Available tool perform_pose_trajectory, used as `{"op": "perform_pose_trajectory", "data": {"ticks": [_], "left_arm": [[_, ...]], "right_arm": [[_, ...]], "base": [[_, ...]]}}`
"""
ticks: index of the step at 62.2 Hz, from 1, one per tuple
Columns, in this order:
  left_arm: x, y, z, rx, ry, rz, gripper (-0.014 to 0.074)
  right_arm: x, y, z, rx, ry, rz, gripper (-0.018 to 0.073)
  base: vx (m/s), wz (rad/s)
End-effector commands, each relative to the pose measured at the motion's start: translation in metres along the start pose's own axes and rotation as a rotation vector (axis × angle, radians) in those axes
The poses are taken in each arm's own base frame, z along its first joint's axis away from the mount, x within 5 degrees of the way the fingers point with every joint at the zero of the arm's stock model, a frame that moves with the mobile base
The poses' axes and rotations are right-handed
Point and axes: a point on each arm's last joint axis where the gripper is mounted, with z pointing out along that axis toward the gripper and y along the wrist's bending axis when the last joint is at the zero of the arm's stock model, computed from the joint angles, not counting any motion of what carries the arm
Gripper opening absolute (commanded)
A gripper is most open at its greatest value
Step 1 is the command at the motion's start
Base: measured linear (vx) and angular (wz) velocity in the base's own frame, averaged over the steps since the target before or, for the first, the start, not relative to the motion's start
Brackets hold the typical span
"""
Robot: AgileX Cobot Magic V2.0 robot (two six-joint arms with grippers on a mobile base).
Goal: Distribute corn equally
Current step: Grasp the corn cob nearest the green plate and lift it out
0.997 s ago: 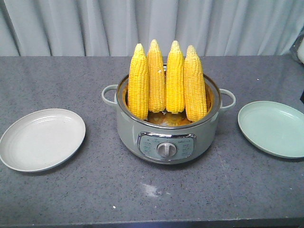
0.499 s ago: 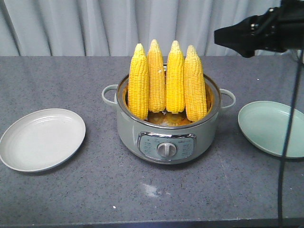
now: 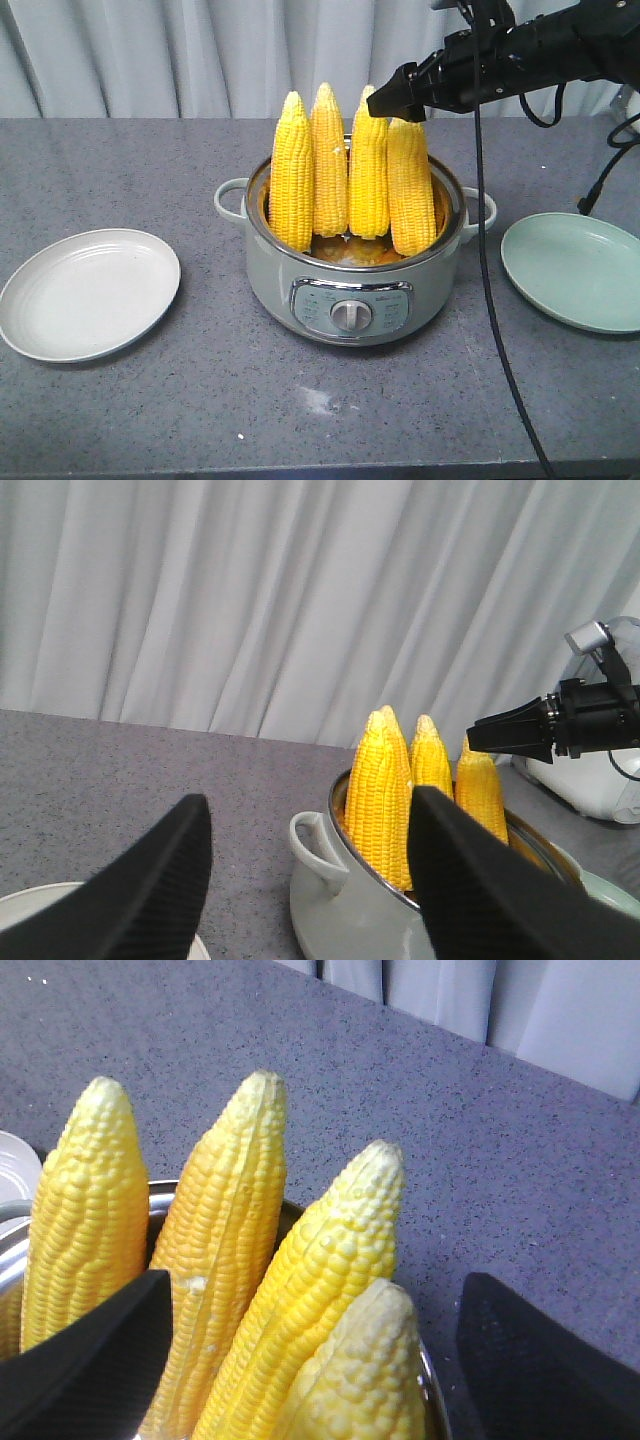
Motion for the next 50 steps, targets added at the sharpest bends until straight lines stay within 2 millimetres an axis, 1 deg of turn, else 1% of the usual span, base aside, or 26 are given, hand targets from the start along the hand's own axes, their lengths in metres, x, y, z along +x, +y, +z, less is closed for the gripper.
{"op": "perform_pose_trajectory", "data": {"ticks": [1, 9, 18, 25, 29, 33, 38, 46, 50], "left_arm": [[-0.015, -0.007, -0.001, 0.039, -0.085, -0.006, 0.0426], [-0.015, -0.007, -0.001, 0.039, -0.086, -0.006, 0.0426], [-0.015, -0.007, -0.001, 0.039, -0.086, -0.006, 0.0426], [-0.016, -0.007, -0.001, 0.04, -0.088, -0.006, 0.0426], [-0.016, -0.007, -0.001, 0.041, -0.09, -0.006, 0.0426], [-0.016, -0.007, -0.001, 0.041, -0.092, -0.006, 0.0426], [-0.016, -0.007, -0.001, 0.041, -0.092, -0.006, 0.0426], [-0.016, -0.007, -0.001, 0.042, -0.092, -0.006, 0.0426], [-0.016, -0.007, -0.001, 0.042, -0.092, -0.006, 0.0426]], "right_arm": [[-0.024, 0.014, -0.027, 0.036, -0.103, -0.035, 0.0575], [-0.022, 0.012, -0.026, 0.049, -0.083, -0.021, 0.0575], [-0.014, 0.008, -0.022, 0.069, -0.002, -0.028, 0.0567], [-0.008, 0.006, -0.017, 0.05, 0.042, -0.024, 0.0523], [-0.007, 0.006, -0.017, 0.054, 0.045, -0.027, 0.0468], [-0.006, 0.005, -0.015, 0.061, 0.05, -0.031, 0.0395], [-0.006, 0.005, -0.015, 0.056, 0.057, -0.022, 0.0267], [-0.006, 0.005, -0.015, 0.053, 0.059, -0.026, 0.0092], [-0.009, 0.008, -0.02, 0.054, 0.048, -0.036, 0.0005]], "base": [[0.0, 0.0], [0.0, 0.0], [0.0, 0.0], [0.0, 0.0], [0.0, 0.0], [0.0, 0.0], [0.0, 0.0], [0.0, 0.0], [0.0, 0.0]]}}
